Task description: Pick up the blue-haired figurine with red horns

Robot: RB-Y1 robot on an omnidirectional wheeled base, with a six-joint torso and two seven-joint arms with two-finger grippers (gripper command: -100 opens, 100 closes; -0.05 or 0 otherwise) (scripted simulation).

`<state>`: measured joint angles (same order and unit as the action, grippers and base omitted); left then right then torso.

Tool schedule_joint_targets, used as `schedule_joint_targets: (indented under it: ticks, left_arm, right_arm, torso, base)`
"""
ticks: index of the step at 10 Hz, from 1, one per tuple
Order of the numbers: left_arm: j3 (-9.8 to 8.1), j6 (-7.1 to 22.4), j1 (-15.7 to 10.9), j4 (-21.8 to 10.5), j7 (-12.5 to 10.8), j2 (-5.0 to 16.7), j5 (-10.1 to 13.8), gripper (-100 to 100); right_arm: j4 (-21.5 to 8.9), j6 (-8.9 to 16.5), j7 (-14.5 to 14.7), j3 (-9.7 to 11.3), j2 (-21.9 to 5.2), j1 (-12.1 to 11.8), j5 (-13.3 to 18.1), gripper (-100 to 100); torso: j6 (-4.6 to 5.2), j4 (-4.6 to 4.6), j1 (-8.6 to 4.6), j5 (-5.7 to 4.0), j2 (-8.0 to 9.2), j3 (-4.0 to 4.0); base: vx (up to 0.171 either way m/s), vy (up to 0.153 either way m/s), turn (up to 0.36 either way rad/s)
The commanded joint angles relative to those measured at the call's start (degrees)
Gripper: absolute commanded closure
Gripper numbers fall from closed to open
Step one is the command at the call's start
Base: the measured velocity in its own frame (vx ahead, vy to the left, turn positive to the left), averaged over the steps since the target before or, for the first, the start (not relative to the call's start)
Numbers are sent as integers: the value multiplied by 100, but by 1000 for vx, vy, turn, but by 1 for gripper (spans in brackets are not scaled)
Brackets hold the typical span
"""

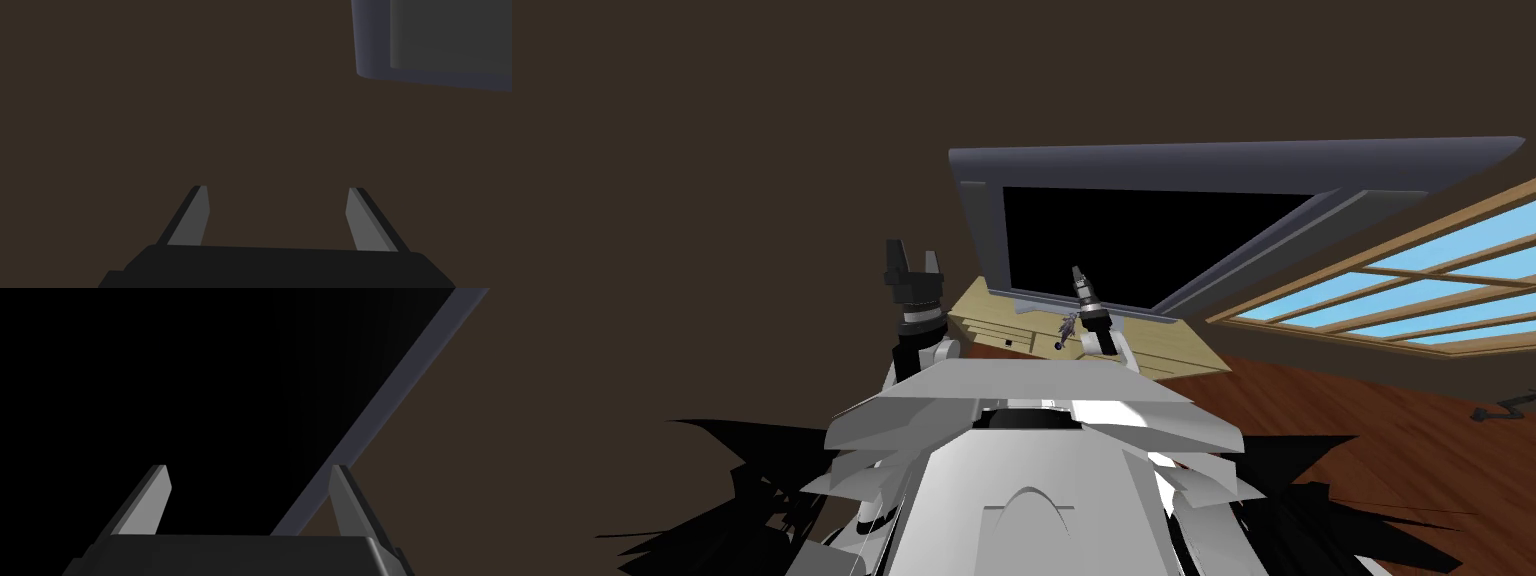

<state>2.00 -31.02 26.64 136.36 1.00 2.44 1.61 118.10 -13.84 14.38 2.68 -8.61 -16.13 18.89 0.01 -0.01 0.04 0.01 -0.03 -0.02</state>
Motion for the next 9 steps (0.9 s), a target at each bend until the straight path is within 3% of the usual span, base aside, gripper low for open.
schedule_joint_targets:
  ticks: [1,2,3,4,5,6,7,8,9]
  left_arm:
    - [0,0,0,0,0,0,0,0]
    - [0,0,0,0,0,0,0,0]
    - [0,0,0,0,0,0,0,0]
    - [0,0,0,0,0,0,0,0]
    - [0,0,0,0,0,0,0,0]
    - [0,0,0,0,0,0,0,0]
    - [0,0,0,0,0,0,0,0]
    - [0,0,0,0,0,0,0,0]
    - [0,0,0,0,0,0,0,0]
  right_arm:
    - [-262,280,129,47,-56,148,286,-100]
    - [-434,479,240,88,-94,303,457,-100]
    - [-520,522,240,88,-94,303,559,-100]
    - [-682,769,350,130,-126,457,766,-100]
    - [-782,769,350,130,-126,457,827,-100]
    - [-977,1017,456,173,-151,610,1075,-100]
    - [-1049,1017,456,173,-151,610,1097,-100]
    - [-1289,1265,559,216,-170,759,1339,-100]
    - [-1319,1267,559,216,-170,759,1367,-100]
  torso:
    - [0,0,0,0,0,0]
    - [-2,0,1,0,0,0]
    - [-1,0,4,1,0,0]
    - [1,0,2,0,0,0]
    - [-1,0,3,1,-1,0]
    - [1,0,2,0,1,0]
    - [-1,0,2,1,2,1]
    - [1,0,1,0,3,1]
    - [0,0,1,0,2,1]
  base:
    - [0,13,48]
    - [1,20,91]
    - [4,15,21]
    - [1,18,60]
    - [0,12,23]
    - [-5,17,51]
    - [-3,13,27]
    - [-3,16,63]
    - [-1,13,27]
